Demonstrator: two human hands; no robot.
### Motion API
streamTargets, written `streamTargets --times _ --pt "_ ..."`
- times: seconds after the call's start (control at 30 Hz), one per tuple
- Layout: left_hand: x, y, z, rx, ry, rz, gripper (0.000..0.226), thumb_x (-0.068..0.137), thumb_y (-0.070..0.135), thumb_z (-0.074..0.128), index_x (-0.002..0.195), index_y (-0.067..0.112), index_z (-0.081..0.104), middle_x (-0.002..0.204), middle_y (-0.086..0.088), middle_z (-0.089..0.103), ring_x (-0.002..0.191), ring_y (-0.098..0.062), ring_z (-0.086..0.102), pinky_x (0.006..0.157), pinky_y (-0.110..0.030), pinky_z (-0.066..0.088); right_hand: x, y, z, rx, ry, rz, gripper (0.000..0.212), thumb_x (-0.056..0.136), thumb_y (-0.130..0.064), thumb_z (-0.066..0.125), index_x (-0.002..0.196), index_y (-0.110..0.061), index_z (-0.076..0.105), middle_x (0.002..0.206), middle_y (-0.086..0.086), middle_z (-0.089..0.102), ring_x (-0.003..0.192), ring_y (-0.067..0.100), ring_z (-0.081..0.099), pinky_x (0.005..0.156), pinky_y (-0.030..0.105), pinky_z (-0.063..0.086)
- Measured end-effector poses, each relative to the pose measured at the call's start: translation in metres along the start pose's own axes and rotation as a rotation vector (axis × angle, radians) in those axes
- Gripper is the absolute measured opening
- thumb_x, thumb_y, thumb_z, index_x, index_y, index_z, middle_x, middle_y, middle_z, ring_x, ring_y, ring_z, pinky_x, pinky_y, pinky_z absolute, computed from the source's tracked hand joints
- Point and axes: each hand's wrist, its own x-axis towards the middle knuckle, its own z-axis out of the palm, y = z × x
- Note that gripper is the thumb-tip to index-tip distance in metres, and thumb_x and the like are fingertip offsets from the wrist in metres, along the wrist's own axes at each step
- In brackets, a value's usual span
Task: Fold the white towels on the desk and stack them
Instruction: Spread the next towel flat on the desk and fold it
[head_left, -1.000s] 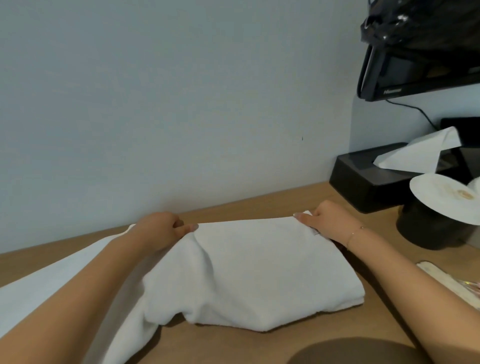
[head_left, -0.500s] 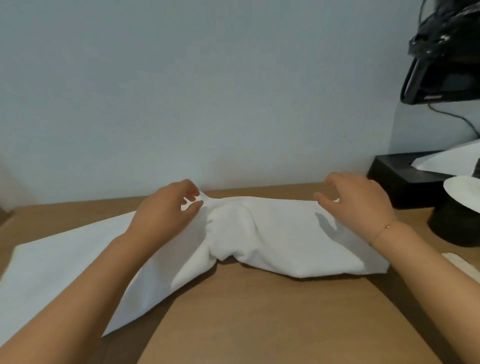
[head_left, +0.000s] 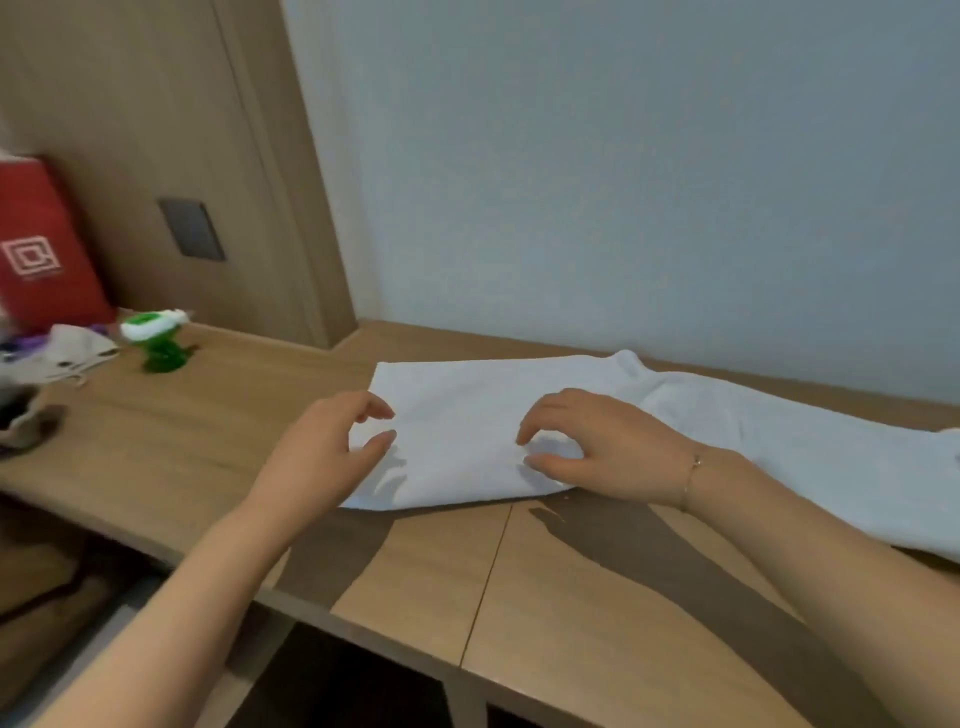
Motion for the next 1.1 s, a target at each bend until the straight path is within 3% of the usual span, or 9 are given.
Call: streamTargets --times 0.2,0.33,0.57,0.7,0.77,0.87,0.97,1.03,1.1 --pt "-0.029 -0.052 -0.013 0.018 0.058 -0.154 0.043 0.092 0.045 0.058 0.129 0.025 0.053 0.127 0.009 0.056 0.115 -0.01 0.051 0.092 -0.033 0.047 0.067 -0.027 0.028 -0.019 -0.08 -0.076 0.03 0.096 -0.042 0.052 0.122 -0.028 0.058 0.129 -0.013 0.054 0.119 0.009 0.046 0.101 0.03 0.039" --pt "-0.038 -0.067 -0.001 -0.089 -0.049 -0.297 0.062 0.09 0.059 0.053 0.14 0.024 0.046 0.137 0.008 0.053 0.122 -0.011 0.05 0.102 -0.039 0.046 0.112 -0.033 0.047 0.087 -0.165 0.02 0.043 0.095 -0.044 0.055 0.133 -0.023 0.052 0.135 -0.007 0.051 0.123 0.012 0.046 0.105 0.028 0.036" --pt "-0.041 -0.075 0.015 -0.1 -0.042 -0.209 0.039 0.096 0.056 0.043 0.119 0.032 0.062 0.125 0.016 0.058 0.119 -0.008 0.049 0.107 -0.041 0.034 0.164 -0.042 0.085 0.204 -0.238 0.1 0.04 0.086 -0.045 0.068 0.113 -0.017 0.058 0.107 0.0 0.049 0.094 0.014 0.048 0.084 0.023 0.039" --pt "-0.038 -0.079 0.018 -0.332 -0.005 -0.158 0.032 0.1 0.043 0.045 0.104 0.02 0.067 0.101 0.007 0.066 0.097 -0.011 0.059 0.094 -0.042 0.046 0.169 -0.046 0.089 0.24 -0.192 0.057 0.034 0.09 -0.04 0.065 0.079 -0.013 0.047 0.09 0.004 0.047 0.083 0.02 0.044 0.079 0.034 0.039" --pt "-0.032 -0.08 0.015 -0.533 0.016 -0.185 0.037 0.099 0.047 0.045 0.102 0.016 0.065 0.093 0.002 0.066 0.089 -0.013 0.061 0.086 -0.039 0.05 0.168 -0.047 0.08 0.397 -0.149 0.033 0.032 0.094 -0.035 0.061 0.081 -0.009 0.046 0.084 0.004 0.048 0.076 0.017 0.042 0.072 0.032 0.037" --pt "-0.018 -0.083 0.009 -0.698 0.054 -0.21 0.054 0.093 0.058 0.043 0.095 0.005 0.054 0.078 -0.007 0.052 0.07 -0.013 0.05 0.07 -0.038 0.042 0.171 -0.044 0.054 0.624 -0.047 0.053 0.018 0.096 -0.029 0.058 0.088 -0.013 0.053 0.075 0.0 0.056 0.067 0.012 0.049 0.063 0.025 0.039" --pt "-0.004 -0.087 0.013 -0.766 0.06 -0.22 0.045 0.091 0.059 0.05 0.093 0.014 0.05 0.069 0.003 0.044 0.063 -0.009 0.042 0.065 -0.031 0.038 0.186 -0.035 0.029 0.696 0.025 0.036 0.015 0.097 -0.021 0.057 0.093 -0.007 0.056 0.069 -0.004 0.056 0.062 0.008 0.049 0.059 0.02 0.038" --pt "0.001 -0.09 0.019 -0.735 0.05 -0.204 0.026 0.093 0.05 0.058 0.1 0.025 0.054 0.068 0.014 0.06 0.065 -0.003 0.055 0.065 -0.021 0.043 0.202 -0.029 0.024 0.703 0.041 0.049 0.02 0.097 -0.021 0.057 0.094 -0.002 0.059 0.064 -0.009 0.056 0.055 0.002 0.048 0.055 0.013 0.037" --pt "0.003 -0.095 0.025 -0.615 0.068 -0.182 0.016 0.093 0.038 0.063 0.106 0.034 0.056 0.085 0.017 0.071 0.079 0.001 0.064 0.069 -0.017 0.047 0.218 -0.021 0.031 0.693 0.04 0.084 0.024 0.096 -0.021 0.06 0.09 0.002 0.061 0.069 0.0 0.053 0.058 0.005 0.046 0.057 0.013 0.036"
